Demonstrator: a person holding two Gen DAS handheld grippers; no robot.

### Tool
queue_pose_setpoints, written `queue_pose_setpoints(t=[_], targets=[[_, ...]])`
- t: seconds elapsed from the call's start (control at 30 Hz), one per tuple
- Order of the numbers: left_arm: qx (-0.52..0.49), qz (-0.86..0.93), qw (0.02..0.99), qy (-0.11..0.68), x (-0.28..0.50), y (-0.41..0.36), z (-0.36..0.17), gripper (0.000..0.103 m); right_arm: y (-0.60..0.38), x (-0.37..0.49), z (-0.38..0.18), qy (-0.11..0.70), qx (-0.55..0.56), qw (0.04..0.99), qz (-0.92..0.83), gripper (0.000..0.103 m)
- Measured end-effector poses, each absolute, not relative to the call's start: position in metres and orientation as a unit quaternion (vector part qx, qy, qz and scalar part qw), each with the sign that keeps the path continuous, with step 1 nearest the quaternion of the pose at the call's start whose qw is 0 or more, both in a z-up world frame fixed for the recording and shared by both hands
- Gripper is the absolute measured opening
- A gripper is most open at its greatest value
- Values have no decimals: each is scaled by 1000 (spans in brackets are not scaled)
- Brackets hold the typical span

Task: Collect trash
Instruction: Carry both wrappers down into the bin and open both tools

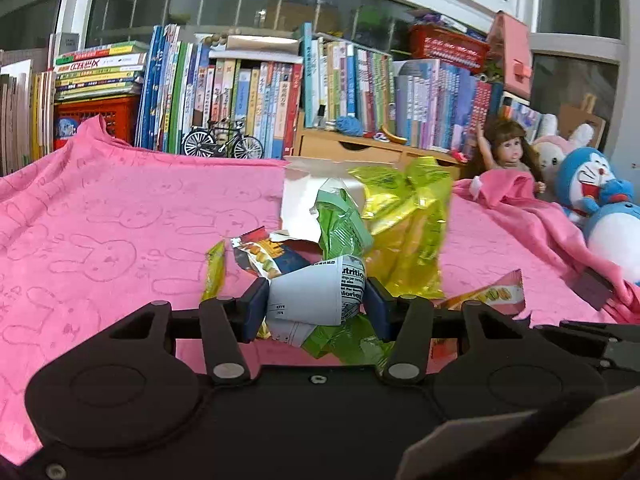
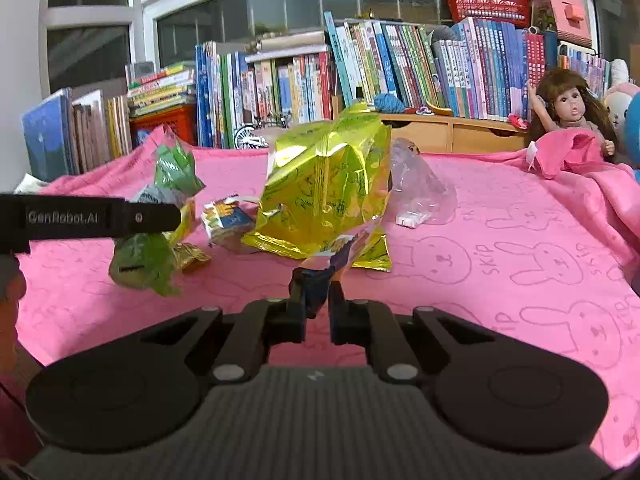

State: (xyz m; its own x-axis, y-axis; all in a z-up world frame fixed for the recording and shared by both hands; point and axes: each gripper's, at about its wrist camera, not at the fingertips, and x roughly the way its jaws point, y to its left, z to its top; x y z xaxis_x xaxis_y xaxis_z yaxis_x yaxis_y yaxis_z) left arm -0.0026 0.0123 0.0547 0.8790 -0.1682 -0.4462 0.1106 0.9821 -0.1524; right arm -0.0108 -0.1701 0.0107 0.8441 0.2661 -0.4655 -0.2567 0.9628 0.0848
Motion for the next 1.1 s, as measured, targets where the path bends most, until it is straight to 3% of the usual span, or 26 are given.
queue_pose_setpoints(t=[0.6,1.1], targets=[[-60,-135,945,291,-106,-5,28,49,-194,-114,-2,261,76,948,164,13],[-29,-149,909,388,-141,-19,-27,49,-196,-149,-62,358,91,918,143,13]])
